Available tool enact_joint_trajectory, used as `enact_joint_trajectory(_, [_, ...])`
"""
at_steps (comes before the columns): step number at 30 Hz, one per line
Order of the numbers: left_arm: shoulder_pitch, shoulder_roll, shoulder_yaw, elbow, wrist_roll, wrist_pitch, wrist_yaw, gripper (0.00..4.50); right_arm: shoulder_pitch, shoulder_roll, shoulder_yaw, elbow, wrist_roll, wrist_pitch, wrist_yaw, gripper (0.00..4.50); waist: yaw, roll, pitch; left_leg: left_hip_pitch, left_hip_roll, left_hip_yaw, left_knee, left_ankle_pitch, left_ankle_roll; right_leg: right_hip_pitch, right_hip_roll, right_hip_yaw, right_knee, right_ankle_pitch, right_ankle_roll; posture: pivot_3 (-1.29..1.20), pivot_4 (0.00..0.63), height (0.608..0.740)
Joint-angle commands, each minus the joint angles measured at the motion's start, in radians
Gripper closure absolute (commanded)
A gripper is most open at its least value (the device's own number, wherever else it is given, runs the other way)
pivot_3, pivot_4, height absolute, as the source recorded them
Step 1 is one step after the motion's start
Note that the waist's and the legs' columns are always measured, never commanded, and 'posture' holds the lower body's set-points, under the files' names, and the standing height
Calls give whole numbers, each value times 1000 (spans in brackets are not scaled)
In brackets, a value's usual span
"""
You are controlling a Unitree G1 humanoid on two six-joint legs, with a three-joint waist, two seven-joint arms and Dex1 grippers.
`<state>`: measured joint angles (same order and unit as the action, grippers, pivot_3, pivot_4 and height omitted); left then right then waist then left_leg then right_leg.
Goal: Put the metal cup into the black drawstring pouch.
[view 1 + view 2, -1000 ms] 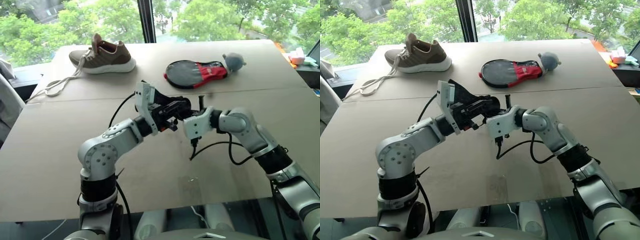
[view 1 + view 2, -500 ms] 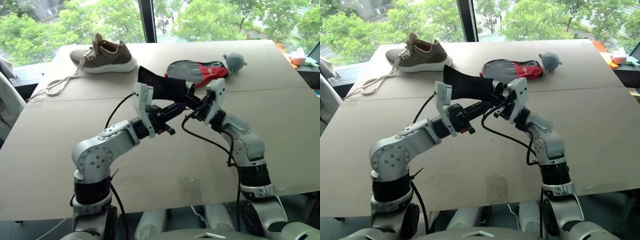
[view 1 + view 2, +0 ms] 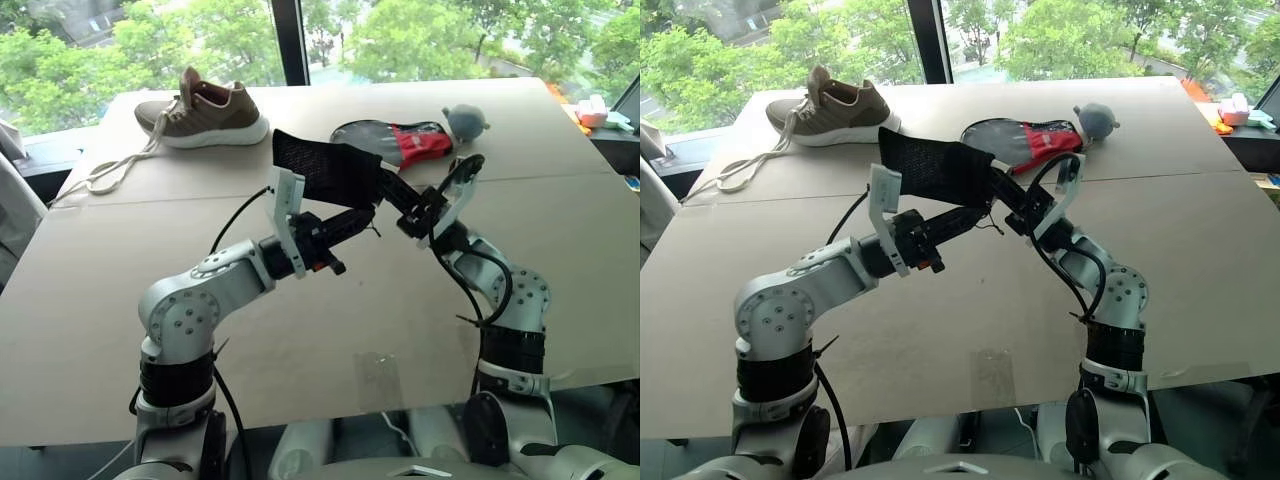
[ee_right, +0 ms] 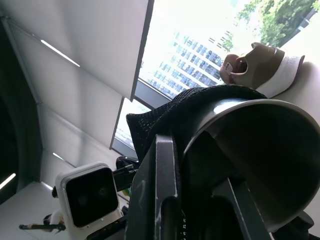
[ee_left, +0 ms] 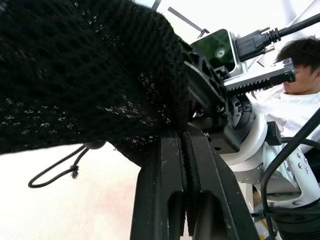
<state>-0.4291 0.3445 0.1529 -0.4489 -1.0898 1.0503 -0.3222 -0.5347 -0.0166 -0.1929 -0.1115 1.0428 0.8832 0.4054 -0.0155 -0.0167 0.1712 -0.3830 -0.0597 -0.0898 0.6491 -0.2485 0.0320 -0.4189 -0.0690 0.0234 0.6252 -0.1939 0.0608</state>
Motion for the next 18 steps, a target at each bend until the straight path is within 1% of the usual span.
enact_joint_trajectory(1, [-52,-11,50,2,-106,-17,12,4500,1,-91,206,-38,-316,-281,165,4415,-1,0,0,0,-1,1,0,0,0,0,0,0,0,0,0,0,150,736])
enact_joint_trajectory(2, [-61,-12,57,6,-127,-17,19,4500,2,-104,239,-13,-387,-361,180,4415,-3,0,0,0,-1,1,0,0,0,0,0,0,0,0,1,0,150,736])
enact_joint_trajectory(5, [-93,-15,76,35,-181,-18,51,4500,-15,-232,458,141,-837,-885,241,4415,-5,0,0,1,0,1,0,2,-4,0,1,0,0,0,1,0,150,736])
enact_joint_trajectory(6, [-99,-14,74,40,-187,-18,58,4500,-31,-277,523,197,-973,-1043,235,4415,-6,0,0,1,0,1,0,2,-4,0,0,0,0,0,1,0,150,736])
enact_joint_trajectory(7, [-105,-13,70,44,-191,-18,64,4500,-55,-317,577,250,-1100,-1172,199,4415,-7,0,0,1,-2,2,0,2,-4,0,0,0,0,0,1,0,150,736])
enact_joint_trajectory(8, [-112,-14,67,47,-197,-20,71,4500,-81,-349,618,296,-1210,-1271,159,4415,-8,0,0,1,-2,3,0,2,-4,0,0,1,0,0,1,0,150,736])
enact_joint_trajectory(11, [-134,-23,59,63,-207,-24,89,4500,-161,-407,707,380,-1466,-1467,57,4415,-8,-2,1,0,-1,3,1,3,-5,-1,0,2,0,0,1,0,150,736])
enact_joint_trajectory(13, [-148,-32,45,73,-205,-26,97,4500,-209,-418,748,427,-1595,-1523,4,4415,-4,-3,1,0,0,2,0,3,-6,-1,0,2,0,0,0,0,150,736])
enact_joint_trajectory(15, [-154,-38,34,75,-206,-25,101,4500,-234,-413,759,465,-1649,-1542,-25,4415,-2,-3,2,0,0,2,0,4,-6,-2,0,2,0,0,0,0,150,736])
enact_joint_trajectory(17, [-150,-38,23,69,-212,-21,99,4500,-224,-376,720,486,-1566,-1505,-7,4415,0,-4,2,0,0,2,0,4,-6,-1,0,2,0,0,0,0,150,736])
enact_joint_trajectory(18, [-146,-37,19,65,-212,-21,97,4500,-208,-349,690,482,-1485,-1464,23,4415,0,-4,2,0,0,1,0,4,-6,-1,1,2,0,0,0,0,150,736])
